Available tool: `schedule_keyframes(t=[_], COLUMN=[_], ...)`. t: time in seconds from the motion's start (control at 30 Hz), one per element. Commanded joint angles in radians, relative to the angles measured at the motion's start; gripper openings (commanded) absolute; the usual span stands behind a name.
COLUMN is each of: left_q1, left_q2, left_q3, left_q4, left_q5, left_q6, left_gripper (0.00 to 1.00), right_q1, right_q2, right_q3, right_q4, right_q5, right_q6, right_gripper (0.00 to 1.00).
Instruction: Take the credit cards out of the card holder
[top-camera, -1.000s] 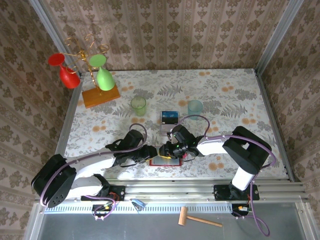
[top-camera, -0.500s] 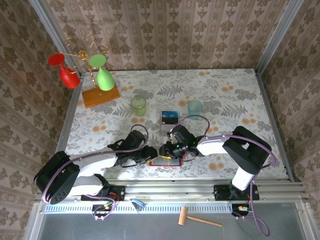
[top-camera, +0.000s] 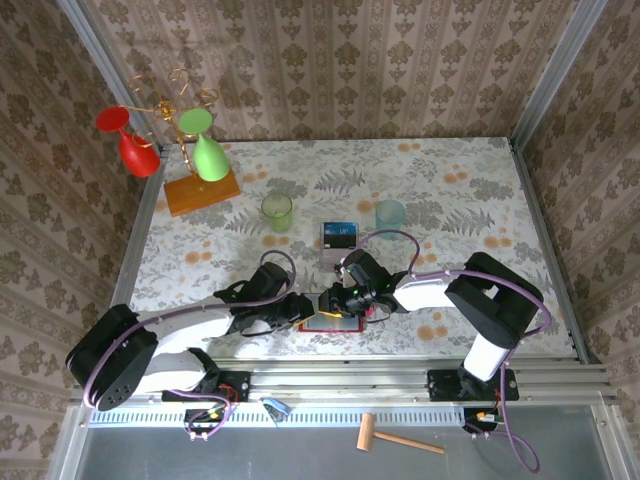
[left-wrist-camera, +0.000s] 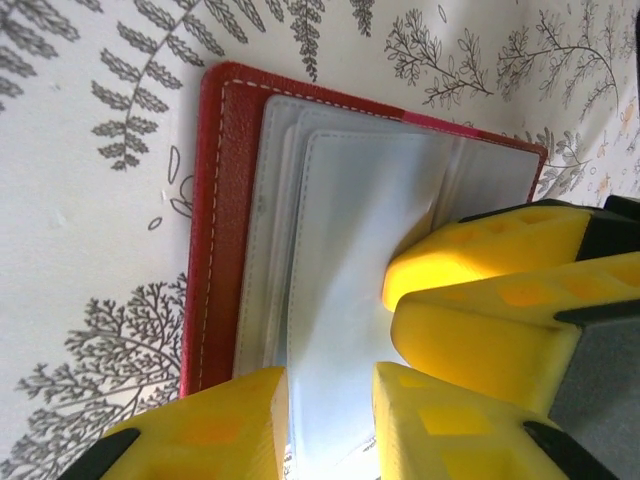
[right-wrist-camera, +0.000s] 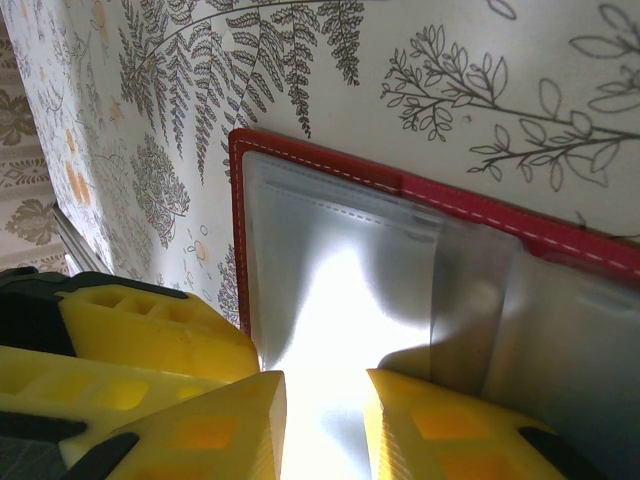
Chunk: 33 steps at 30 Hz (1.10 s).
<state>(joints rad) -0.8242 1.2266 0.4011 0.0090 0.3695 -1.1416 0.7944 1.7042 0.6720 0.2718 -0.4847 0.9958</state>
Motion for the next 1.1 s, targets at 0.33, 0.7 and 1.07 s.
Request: schedule_keyframes(t=[0.33, 0.7, 1.07], left_q1=[-0.007, -0.006, -0.006], left_q2=[0.014, 0.029, 0.044], left_q3=[-0.004, 0.001, 0.011], left_q4=[-0.011, 0.008, 0.038], left_q5=[0.003, 0.009, -0.004], left_q6=[-0.002, -0.002, -0.003], left_gripper=[0.28, 0.21, 0.17], right_q1=[-0.009, -0.01, -0.009], right_q2=[0.021, 0.024, 0.026], right_q3=[-0.028, -0.031, -0.032], right_q4=[-0.071, -0.073, -0.072], right_q5=[0.028, 0.029, 0.028], right_q6=[-0.003, -0.004, -0.003], right_gripper=[0.28, 0.28, 0.28])
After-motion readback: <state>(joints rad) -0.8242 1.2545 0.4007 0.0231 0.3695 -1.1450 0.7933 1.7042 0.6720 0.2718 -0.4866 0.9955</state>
